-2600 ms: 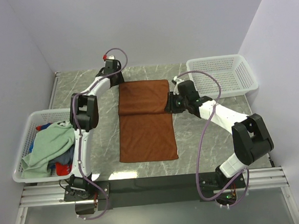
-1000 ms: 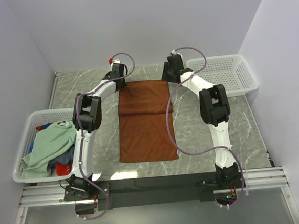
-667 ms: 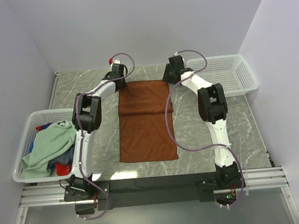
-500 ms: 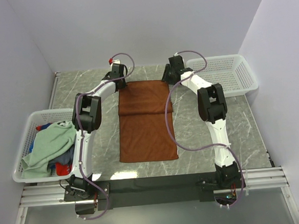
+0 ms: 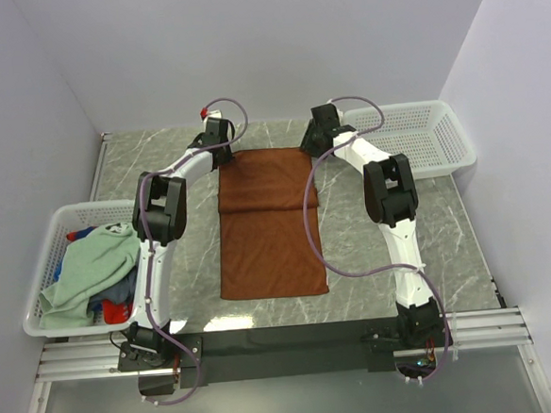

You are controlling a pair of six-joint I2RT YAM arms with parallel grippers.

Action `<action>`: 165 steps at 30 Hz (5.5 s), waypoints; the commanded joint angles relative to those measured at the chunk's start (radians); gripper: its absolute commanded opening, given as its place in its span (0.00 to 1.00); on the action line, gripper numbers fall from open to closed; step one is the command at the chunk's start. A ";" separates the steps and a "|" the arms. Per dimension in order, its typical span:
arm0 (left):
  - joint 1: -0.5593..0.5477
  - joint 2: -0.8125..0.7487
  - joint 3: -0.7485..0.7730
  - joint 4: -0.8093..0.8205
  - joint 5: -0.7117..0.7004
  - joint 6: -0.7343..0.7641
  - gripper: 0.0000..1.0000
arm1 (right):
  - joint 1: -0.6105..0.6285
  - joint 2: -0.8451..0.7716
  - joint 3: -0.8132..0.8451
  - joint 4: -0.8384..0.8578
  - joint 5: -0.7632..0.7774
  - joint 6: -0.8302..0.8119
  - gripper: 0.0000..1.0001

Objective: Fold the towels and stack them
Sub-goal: Fold the towel

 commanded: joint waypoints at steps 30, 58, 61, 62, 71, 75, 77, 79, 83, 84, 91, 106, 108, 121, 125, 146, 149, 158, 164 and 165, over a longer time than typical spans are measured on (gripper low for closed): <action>-0.007 -0.089 -0.148 -0.099 0.058 -0.020 0.01 | 0.035 0.006 0.026 -0.172 0.008 -0.031 0.00; -0.004 -0.403 -0.230 -0.191 0.041 -0.044 0.01 | 0.037 -0.539 -0.505 0.214 -0.066 -0.211 0.00; -0.004 -0.469 -0.285 -0.217 0.057 -0.078 0.01 | 0.038 -0.615 -0.567 0.223 -0.078 -0.206 0.00; -0.004 -0.506 -0.319 -0.221 0.067 -0.087 0.01 | 0.038 -0.655 -0.611 0.226 -0.079 -0.203 0.00; -0.009 -0.773 -0.572 -0.284 0.129 -0.184 0.01 | 0.087 -0.879 -0.856 0.204 -0.118 -0.204 0.00; -0.013 -0.898 -0.690 -0.304 0.156 -0.213 0.01 | 0.136 -0.968 -0.947 0.186 -0.113 -0.210 0.00; -0.015 -0.975 -0.750 -0.318 0.169 -0.231 0.01 | 0.156 -1.023 -0.992 0.171 -0.109 -0.211 0.00; -0.019 -1.055 -0.814 -0.318 0.205 -0.248 0.01 | 0.181 -1.060 -1.040 0.161 -0.101 -0.206 0.00; -0.026 -1.167 -0.928 -0.307 0.261 -0.289 0.01 | 0.213 -1.172 -1.122 0.151 -0.080 -0.198 0.00; -0.027 -1.185 -0.948 -0.298 0.268 -0.297 0.01 | 0.218 -1.189 -1.137 0.148 -0.070 -0.197 0.00; -0.044 -1.311 -1.083 -0.298 0.334 -0.351 0.01 | 0.236 -1.348 -1.255 0.119 -0.050 -0.169 0.00; -0.049 -1.411 -1.215 -0.301 0.382 -0.402 0.01 | 0.314 -1.499 -1.446 0.089 -0.095 -0.060 0.00; -0.049 -1.411 -1.238 -0.298 0.380 -0.409 0.01 | 0.319 -1.487 -1.458 0.088 -0.099 -0.053 0.00; -0.065 -1.331 -1.439 -0.154 0.460 -0.515 0.04 | 0.336 -1.329 -1.518 0.126 -0.118 -0.005 0.00; -0.068 -1.343 -1.442 -0.177 0.449 -0.523 0.13 | 0.342 -1.316 -1.509 0.089 -0.155 -0.020 0.12; -0.076 -1.646 -1.207 -0.269 0.209 -0.258 0.99 | 0.524 -1.101 -1.075 -0.052 -0.296 -0.512 0.85; -0.076 -1.656 -1.199 -0.211 0.138 -0.184 1.00 | 0.543 -0.978 -1.000 -0.061 -0.316 -0.572 0.92; -0.075 -1.736 -1.222 -0.160 0.019 -0.127 0.99 | 0.589 -0.747 -0.894 -0.081 -0.371 -0.686 0.92; -0.070 -1.724 -1.215 -0.175 -0.031 -0.135 0.99 | 0.615 -0.683 -0.866 -0.098 -0.388 -0.708 0.92; -0.069 -1.716 -1.216 -0.177 -0.031 -0.133 0.99 | 0.619 -0.669 -0.864 -0.101 -0.391 -0.712 0.92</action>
